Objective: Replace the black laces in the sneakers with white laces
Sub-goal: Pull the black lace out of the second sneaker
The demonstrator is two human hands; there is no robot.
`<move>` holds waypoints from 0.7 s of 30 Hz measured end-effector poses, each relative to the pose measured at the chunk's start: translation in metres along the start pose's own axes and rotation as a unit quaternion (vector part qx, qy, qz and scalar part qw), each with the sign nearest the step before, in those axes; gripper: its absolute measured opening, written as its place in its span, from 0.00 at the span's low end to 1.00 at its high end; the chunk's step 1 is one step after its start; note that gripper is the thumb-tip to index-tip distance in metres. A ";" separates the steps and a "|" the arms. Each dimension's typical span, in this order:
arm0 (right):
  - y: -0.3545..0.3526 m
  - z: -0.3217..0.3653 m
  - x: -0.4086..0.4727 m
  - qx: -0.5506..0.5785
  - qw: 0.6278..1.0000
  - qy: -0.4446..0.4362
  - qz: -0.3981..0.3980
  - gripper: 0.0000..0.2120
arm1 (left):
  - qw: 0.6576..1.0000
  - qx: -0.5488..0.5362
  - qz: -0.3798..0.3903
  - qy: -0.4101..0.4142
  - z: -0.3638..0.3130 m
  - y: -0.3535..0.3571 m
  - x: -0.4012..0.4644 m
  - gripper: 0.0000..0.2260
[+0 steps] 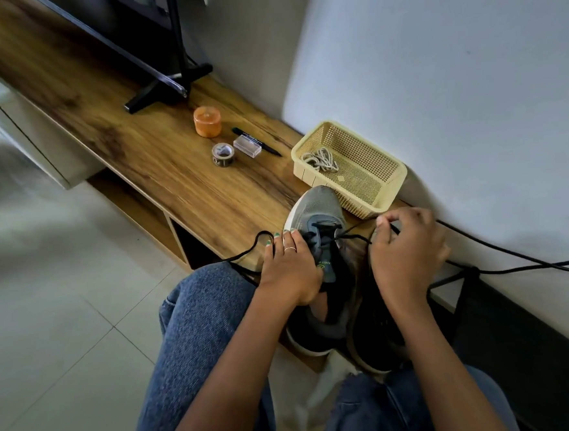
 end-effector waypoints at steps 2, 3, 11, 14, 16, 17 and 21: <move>0.011 0.011 -0.002 -0.036 0.994 -0.051 0.089 0.12 | 1.000 0.008 -0.004 0.000 0.000 0.000 0.000 0.33; 0.018 0.018 -0.005 -0.054 0.985 -0.089 0.136 0.14 | 1.000 0.011 -0.006 0.000 0.000 0.000 0.001 0.33; 0.065 0.027 -0.035 -0.166 0.937 -0.212 0.221 0.09 | 1.000 0.006 -0.007 0.001 -0.001 0.000 0.000 0.33; 0.051 0.026 -0.030 -0.112 0.963 -0.216 0.118 0.01 | 1.000 0.009 -0.001 0.002 0.001 0.001 0.001 0.33; 0.041 0.024 -0.027 -0.089 0.971 -0.209 0.068 0.01 | 1.000 0.009 0.005 0.002 0.001 0.002 0.000 0.33; 0.035 0.022 -0.024 -0.079 0.975 -0.201 0.045 0.01 | 1.000 0.008 0.005 0.002 0.001 0.001 0.000 0.33; 0.012 0.003 -0.011 -0.005 0.995 -0.094 -0.029 0.02 | 1.000 0.002 0.004 0.000 0.000 0.000 0.000 0.33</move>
Point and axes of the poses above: each hand's wrist, its own x-axis towards the middle knuckle, its own y-axis out of the palm, z = x × y, the point moved 7 cm from there along x, towards the middle knuckle, and after that the axes turned 1 degree about x, right-handed, at the moved point
